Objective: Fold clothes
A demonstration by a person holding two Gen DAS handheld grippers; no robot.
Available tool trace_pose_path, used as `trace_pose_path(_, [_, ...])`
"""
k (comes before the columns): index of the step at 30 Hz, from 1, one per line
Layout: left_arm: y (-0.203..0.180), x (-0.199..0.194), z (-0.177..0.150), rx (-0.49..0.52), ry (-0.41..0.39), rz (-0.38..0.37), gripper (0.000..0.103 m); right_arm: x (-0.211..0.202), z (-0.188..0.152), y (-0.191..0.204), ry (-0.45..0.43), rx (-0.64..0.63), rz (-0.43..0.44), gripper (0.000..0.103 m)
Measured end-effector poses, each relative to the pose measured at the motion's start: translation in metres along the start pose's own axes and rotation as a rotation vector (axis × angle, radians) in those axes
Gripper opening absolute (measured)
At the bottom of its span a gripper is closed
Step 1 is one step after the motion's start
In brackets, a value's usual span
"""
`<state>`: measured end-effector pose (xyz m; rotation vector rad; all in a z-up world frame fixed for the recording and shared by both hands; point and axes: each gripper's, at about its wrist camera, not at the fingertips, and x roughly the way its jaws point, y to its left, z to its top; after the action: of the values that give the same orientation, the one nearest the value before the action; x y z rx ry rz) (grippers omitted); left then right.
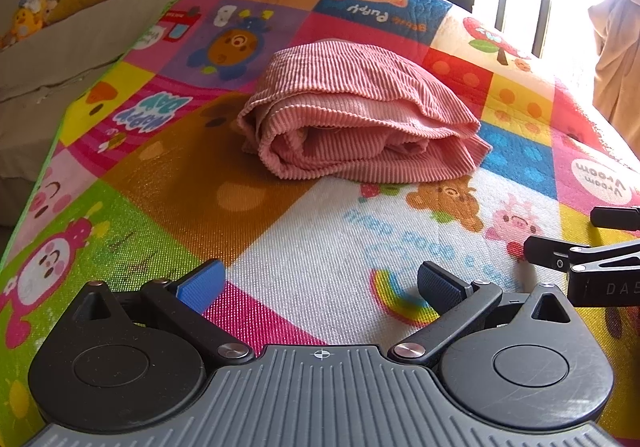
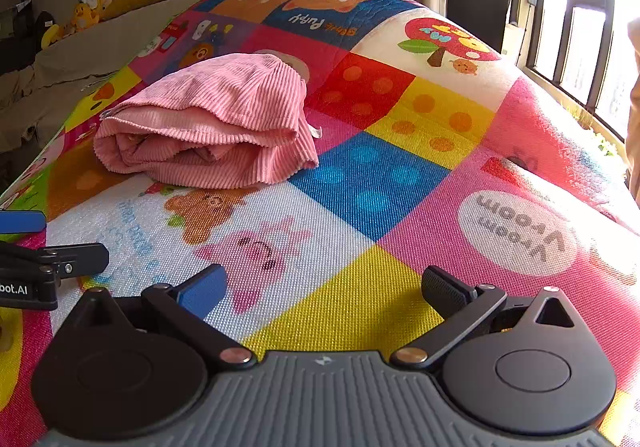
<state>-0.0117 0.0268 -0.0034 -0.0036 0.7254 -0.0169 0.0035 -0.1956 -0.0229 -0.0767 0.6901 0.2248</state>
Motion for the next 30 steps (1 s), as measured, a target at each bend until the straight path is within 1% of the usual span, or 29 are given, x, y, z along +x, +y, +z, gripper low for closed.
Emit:
trace_pose_path(7, [-0.0029, 0.0006, 0.0000, 0.010, 0.001, 0.012, 0.103, 0.0000, 0.0000, 0.0001, 0.000, 0.000, 0.000, 0.103])
trace_pose_path(30, [-0.0015, 0.0009, 0.0007, 0.014, 0.003, 0.009, 0.103, 0.0002, 0.0000, 0.0000, 0.000, 0.000, 0.000, 0.103])
